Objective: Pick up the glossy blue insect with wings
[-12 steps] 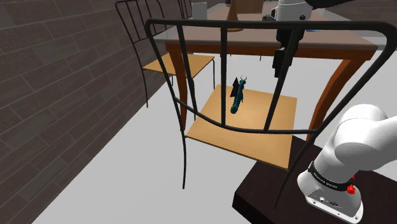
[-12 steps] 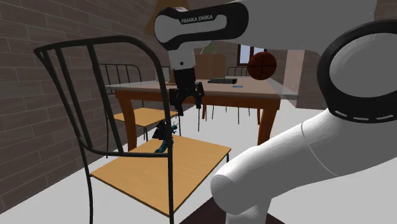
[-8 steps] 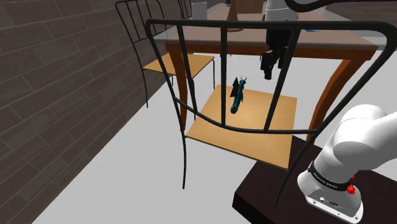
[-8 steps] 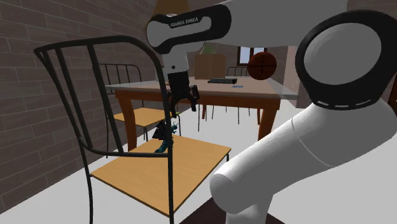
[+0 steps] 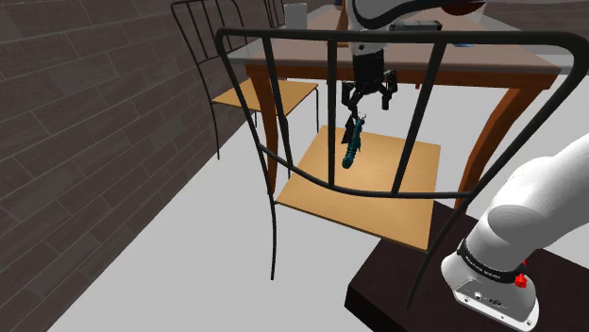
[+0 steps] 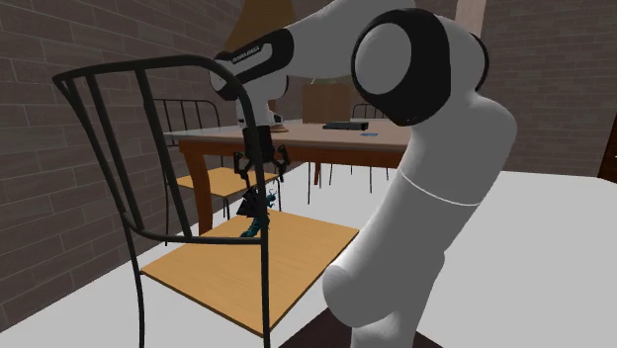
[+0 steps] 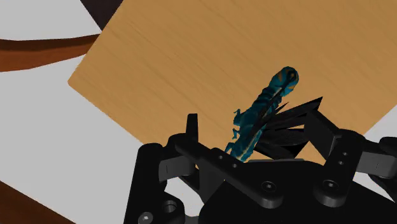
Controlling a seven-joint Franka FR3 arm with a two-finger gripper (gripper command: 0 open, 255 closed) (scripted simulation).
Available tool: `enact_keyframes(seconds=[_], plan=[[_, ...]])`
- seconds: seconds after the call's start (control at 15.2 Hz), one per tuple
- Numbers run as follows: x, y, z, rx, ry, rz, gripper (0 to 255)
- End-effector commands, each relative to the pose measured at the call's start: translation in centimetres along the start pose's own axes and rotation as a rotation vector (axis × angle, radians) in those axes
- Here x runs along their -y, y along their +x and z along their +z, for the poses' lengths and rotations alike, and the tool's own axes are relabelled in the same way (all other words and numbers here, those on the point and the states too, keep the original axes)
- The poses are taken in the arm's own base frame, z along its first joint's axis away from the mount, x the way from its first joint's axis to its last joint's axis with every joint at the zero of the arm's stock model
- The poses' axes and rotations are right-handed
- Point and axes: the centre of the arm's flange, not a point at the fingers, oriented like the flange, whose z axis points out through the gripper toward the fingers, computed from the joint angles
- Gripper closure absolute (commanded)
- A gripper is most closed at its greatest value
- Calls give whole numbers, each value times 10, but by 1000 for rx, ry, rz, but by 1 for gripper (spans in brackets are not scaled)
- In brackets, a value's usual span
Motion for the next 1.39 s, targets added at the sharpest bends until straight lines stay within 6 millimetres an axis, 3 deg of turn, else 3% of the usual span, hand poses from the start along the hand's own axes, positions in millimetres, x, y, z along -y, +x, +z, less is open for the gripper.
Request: enact_keyframes(seconds=[0.0,0.13,0.66,0.79,0.86,0.92,1.12,1.19,1.32], plan=[[9,26,8,36,15,123,0],[12,56,16,70,31,239,0],[17,63,56,70,31,240,0],[17,63,56,70,31,240,0],[30,60,62,69,30,240,255],[27,51,62,70,30,240,255],[34,48,62,71,29,240,255],[31,53,59,71,30,240,255],[26,45,56,72,30,239,255]])
